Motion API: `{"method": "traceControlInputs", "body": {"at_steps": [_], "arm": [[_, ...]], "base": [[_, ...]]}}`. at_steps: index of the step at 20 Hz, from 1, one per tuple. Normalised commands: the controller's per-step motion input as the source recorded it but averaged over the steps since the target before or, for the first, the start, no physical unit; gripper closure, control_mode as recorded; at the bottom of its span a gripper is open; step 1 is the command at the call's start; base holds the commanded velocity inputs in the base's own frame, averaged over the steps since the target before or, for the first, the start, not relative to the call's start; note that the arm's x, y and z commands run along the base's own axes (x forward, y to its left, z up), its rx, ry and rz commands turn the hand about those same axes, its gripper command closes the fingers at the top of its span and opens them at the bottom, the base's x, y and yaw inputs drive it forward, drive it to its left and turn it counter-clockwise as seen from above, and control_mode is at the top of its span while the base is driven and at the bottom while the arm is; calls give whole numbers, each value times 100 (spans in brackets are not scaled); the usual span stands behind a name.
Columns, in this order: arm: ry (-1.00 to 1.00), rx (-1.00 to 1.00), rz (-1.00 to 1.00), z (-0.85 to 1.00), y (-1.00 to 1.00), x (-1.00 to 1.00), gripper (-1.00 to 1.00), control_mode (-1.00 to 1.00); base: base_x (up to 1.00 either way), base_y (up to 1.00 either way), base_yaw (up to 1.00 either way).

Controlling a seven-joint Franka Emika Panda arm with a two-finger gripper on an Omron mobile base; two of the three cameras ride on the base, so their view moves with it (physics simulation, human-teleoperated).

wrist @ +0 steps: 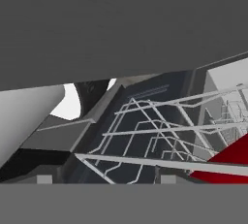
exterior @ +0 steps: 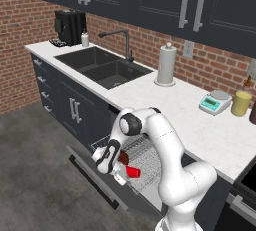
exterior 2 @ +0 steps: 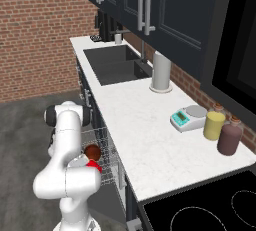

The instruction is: Pick up the cup and bowl from the counter, place them in the dishwasher, and close the dishwasher door.

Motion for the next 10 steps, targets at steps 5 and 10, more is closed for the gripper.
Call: {"method": "traceControlInputs", "body": {"at_steps": [5, 10], "arm": [[3, 1, 4, -68, -19, 21, -100, -100], [0, 0, 1, -55, -60, 60, -100, -100]], "base": [[0, 0, 0], [0, 0, 0]]}}
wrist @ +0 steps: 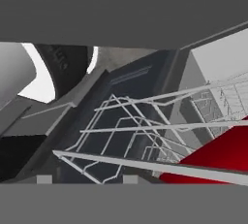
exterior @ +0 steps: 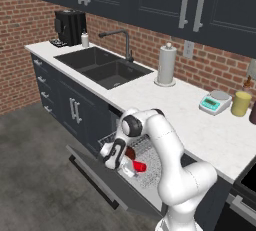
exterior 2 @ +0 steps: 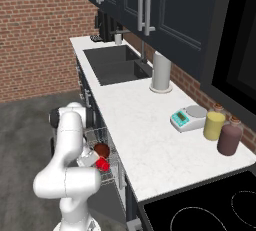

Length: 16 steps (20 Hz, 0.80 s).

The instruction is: Pick up the cup and bowl from the counter, place them in the dishwasher, and close the dishwasher door.

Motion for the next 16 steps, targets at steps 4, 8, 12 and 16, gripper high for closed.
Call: {"method": "traceControlInputs", "body": {"at_steps": [4, 8, 12, 16], "arm": [[-1, 0, 3, -27, -71, 51, -100, -100], [-14, 0, 3, 6, -28, 4, -100, -100], [-25, 0, 7, 54, 25, -91, -100, -100], [-20, 4, 13, 88, 55, -100, -100, -100]], "base": [[0, 0, 0], [0, 0, 0], [0, 0, 0], [0, 0, 0]]}}
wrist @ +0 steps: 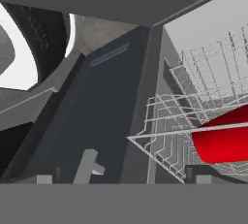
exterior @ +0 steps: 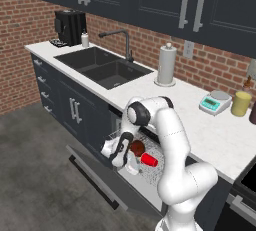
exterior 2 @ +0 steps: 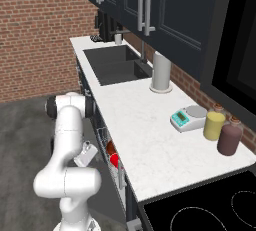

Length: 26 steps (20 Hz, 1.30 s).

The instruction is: Pick up the cup and bowl from the counter, place them in the dishwasher, and close the dishwasher door.

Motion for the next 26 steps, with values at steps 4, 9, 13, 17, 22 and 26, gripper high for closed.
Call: {"method": "traceControlInputs", "body": {"at_steps": [4, 9, 13, 17, 22, 26], "arm": [[-20, 2, 5, 100, 59, -100, -100, -100], [-10, 1, 0, 100, 64, -100, -100, -100], [-3, 1, -7, 62, 70, -100, -100, -100], [-6, 0, -24, 14, 94, -100, -100, -100], [-19, -10, -28, -8, 100, -69, -100, -100], [-16, -22, -26, -48, 84, -8, -100, -100]], "base": [[0, 0, 0], [0, 0, 0], [0, 0, 0], [0, 0, 0], [0, 0, 0], [0, 0, 0]]}}
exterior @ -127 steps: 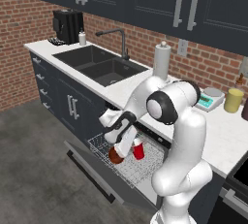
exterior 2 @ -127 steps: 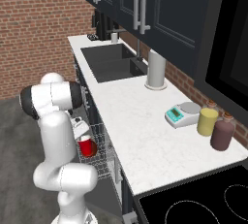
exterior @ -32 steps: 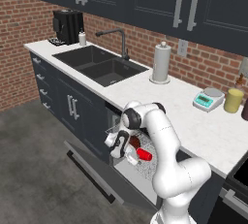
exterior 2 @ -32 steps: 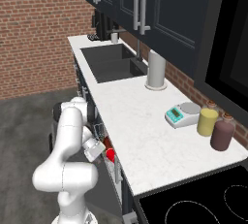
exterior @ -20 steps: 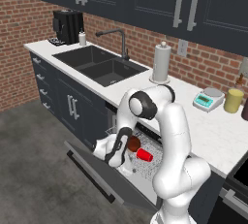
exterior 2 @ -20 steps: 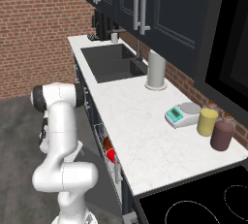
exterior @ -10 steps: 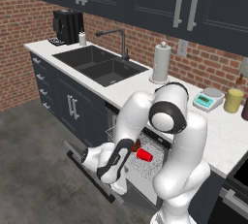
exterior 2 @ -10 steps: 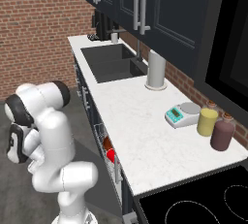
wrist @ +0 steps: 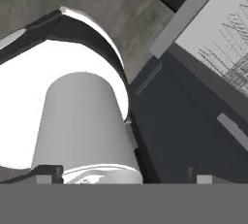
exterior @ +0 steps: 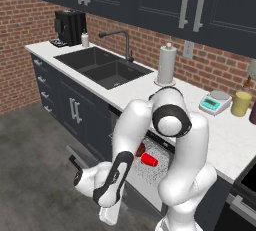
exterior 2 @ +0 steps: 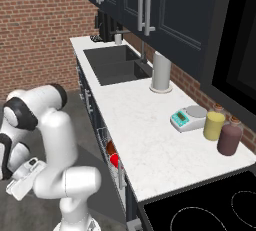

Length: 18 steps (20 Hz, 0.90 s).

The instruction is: Pick up the cup and bowl from the counter, place them in the dishwasher, and close the dishwasher door.

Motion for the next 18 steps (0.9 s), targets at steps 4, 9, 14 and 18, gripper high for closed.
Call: {"method": "traceControlInputs", "body": {"at_steps": [4, 9, 14, 18], "arm": [[-8, -25, -20, -94, 61, 16, -100, -100], [-23, -22, -13, -77, 78, -2, -100, -100], [-47, -19, -4, -19, 92, -11, -100, -100], [-20, -24, -2, -79, 75, 45, -100, -100]], "base": [[0, 0, 0], [0, 0, 0], [0, 0, 0], [0, 0, 0]]}}
